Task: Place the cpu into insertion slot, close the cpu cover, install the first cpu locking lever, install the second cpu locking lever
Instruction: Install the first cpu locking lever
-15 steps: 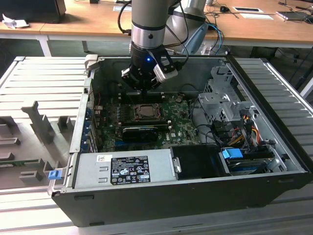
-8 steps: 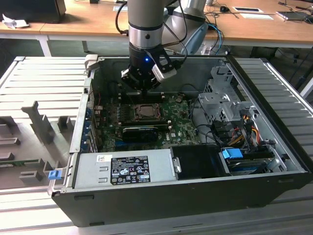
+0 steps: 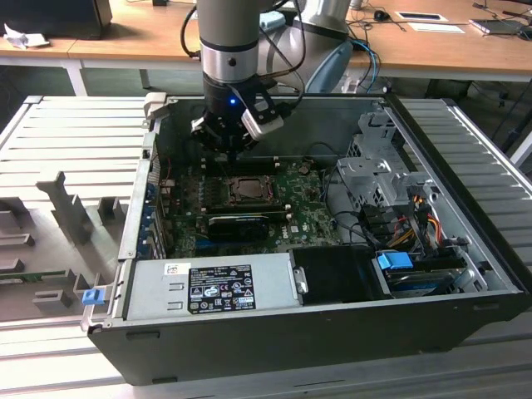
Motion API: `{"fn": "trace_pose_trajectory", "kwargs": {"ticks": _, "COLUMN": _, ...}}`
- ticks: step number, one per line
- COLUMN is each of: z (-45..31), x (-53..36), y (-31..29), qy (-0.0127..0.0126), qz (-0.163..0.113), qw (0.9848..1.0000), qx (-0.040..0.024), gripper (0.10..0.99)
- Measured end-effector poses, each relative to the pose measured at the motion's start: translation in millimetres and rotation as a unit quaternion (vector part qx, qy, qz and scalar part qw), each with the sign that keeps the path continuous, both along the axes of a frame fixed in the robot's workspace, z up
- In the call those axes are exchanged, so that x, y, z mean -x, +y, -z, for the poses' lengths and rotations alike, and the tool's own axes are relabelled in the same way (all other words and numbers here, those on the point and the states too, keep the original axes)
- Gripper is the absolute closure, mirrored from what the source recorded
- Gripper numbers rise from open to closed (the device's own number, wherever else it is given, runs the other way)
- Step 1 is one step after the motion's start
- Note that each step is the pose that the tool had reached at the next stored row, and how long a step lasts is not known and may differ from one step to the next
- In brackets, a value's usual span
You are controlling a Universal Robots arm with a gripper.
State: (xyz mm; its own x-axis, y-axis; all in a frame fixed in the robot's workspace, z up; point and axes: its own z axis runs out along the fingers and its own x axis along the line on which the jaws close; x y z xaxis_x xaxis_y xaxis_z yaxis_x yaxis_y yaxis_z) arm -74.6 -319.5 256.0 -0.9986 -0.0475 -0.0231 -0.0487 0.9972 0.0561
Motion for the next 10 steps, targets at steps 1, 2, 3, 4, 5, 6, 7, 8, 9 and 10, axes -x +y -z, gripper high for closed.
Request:
{"fn": "trace_pose_trajectory", "kwargs": {"ticks": 1, "z": 0.1, "x": 3.6, "y": 0.0, "qy": -0.0005, "qz": 0.000, "qw": 1.0000, "qx": -0.0002, "gripper": 0.980}}
{"fn": "trace_pose_trajectory", "kwargs": {"ticks": 2, "z": 0.1, "x": 6.7, "y": 0.0, "qy": -0.0008, "qz": 0.000, "qw": 1.0000, "qx": -0.0007, "gripper": 0.980}}
{"fn": "trace_pose_trajectory", "kwargs": {"ticks": 3, "z": 0.1, "x": 10.1, "y": 0.0, "qy": -0.0008, "qz": 0.000, "qw": 1.0000, "qx": -0.0033, "gripper": 0.980}}
{"fn": "trace_pose_trajectory", "kwargs": {"ticks": 4, "z": 0.1, "x": 12.3, "y": 0.0, "qy": -0.0008, "qz": 0.000, "qw": 1.0000, "qx": -0.0074, "gripper": 0.980}}
{"fn": "trace_pose_trajectory", "kwargs": {"ticks": 5, "z": 0.1, "x": 14.6, "y": 0.0, "qy": -0.0009, "qz": 0.000, "qw": 0.9999, "qx": -0.0154, "gripper": 0.980}}
{"fn": "trace_pose_trajectory", "kwargs": {"ticks": 6, "z": 0.1, "x": 16.1, "y": 0.0, "qy": -0.0009, "qz": 0.000, "qw": 0.9997, "qx": -0.0225, "gripper": 0.980}}
{"fn": "trace_pose_trajectory", "kwargs": {"ticks": 7, "z": 0.2, "x": 18.5, "y": 0.0, "qy": -0.0009, "qz": 0.000, "qw": 0.9996, "qx": -0.0288, "gripper": 0.980}}
{"fn": "trace_pose_trajectory", "kwargs": {"ticks": 8, "z": 0.1, "x": 22.2, "y": 0.0, "qy": -0.0009, "qz": 0.000, "qw": 0.9996, "qx": -0.0291, "gripper": 0.980}}
{"fn": "trace_pose_trajectory", "kwargs": {"ticks": 9, "z": 0.1, "x": 25.9, "y": 0.0, "qy": -0.0009, "qz": 0.000, "qw": 0.9996, "qx": -0.0291, "gripper": 0.980}}
{"fn": "trace_pose_trajectory", "kwargs": {"ticks": 10, "z": 0.2, "x": 28.1, "y": 0.0, "qy": -0.0009, "qz": 0.001, "qw": 0.9996, "qx": -0.0292, "gripper": 0.980}}
